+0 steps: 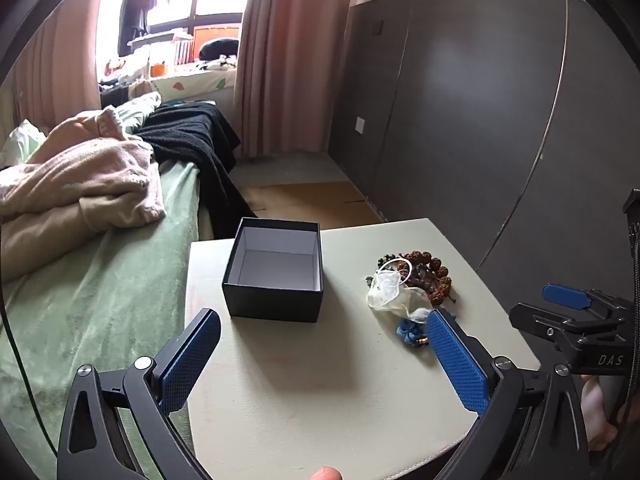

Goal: Organize jewelry

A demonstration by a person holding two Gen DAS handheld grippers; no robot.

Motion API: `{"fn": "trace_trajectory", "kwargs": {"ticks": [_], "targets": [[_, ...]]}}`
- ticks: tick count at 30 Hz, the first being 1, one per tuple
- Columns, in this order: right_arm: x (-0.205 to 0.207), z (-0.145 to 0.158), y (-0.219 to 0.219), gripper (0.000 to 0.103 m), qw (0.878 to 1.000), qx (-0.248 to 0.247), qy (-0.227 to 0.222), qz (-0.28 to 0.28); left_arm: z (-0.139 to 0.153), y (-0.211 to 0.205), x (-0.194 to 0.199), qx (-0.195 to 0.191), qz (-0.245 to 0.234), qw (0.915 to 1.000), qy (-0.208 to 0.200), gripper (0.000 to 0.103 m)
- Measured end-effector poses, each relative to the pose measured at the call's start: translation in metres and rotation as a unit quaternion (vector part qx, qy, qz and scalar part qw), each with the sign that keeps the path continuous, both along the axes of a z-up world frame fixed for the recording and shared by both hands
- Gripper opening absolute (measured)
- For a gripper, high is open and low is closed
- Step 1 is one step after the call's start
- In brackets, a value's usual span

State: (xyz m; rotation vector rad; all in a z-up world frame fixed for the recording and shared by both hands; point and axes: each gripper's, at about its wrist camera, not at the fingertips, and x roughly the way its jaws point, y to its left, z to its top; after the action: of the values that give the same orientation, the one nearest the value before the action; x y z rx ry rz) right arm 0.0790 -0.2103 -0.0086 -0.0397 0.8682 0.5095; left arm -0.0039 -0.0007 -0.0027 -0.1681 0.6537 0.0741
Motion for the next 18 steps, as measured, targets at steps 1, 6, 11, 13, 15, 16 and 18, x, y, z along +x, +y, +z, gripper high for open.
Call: {"fn": "trace_trajectory", "kwargs": {"ticks": [1,6,11,13,15,16,18], "targets": [[-0.0026,0.0013,0.0012,0.098,1.0,0.001,0.001,0.0,-0.0003,-0.0003,-0.0013,0.0,0.0,1.0,-0.001,0.102],[0.0007,0.0012,-0.0032,0.098,1.0,0.012,0.009,-0.003,0.0016,-0.0003,0.0007,-0.011,-0.006,0.9999,0.008,0.103],[-0.0015,0.0057,-0.0048,0.098,1.0,0.009,0.004,-0.009,0.0024,0.0038,0.0019,-0.014,-0.012,0.9998,0.008,0.102],[0.0004,0.0037,-0.0056,0.098,1.0,0.01,0.002,-0.01,0.003,-0.0002,0.0029,-0.009,-0.014,0.9998,0.008,0.102],[0.0008,0.0045,-0.0051,0.098,1.0,0.012,0.0,-0.008,0.003,-0.0003,0.0034,-0.008,-0.015,0.9998,0.007,0.102],[0.0008,0.0047,-0.0048,0.098,1.0,0.013,-0.002,-0.007,0.003,0.0001,0.004,-0.008,-0.014,0.9998,0.007,0.102],[0.0014,0.0044,-0.0045,0.098,1.0,0.014,-0.002,-0.004,0.0023,-0.0008,0.0023,-0.008,-0.013,0.9999,0.006,0.102]]}}
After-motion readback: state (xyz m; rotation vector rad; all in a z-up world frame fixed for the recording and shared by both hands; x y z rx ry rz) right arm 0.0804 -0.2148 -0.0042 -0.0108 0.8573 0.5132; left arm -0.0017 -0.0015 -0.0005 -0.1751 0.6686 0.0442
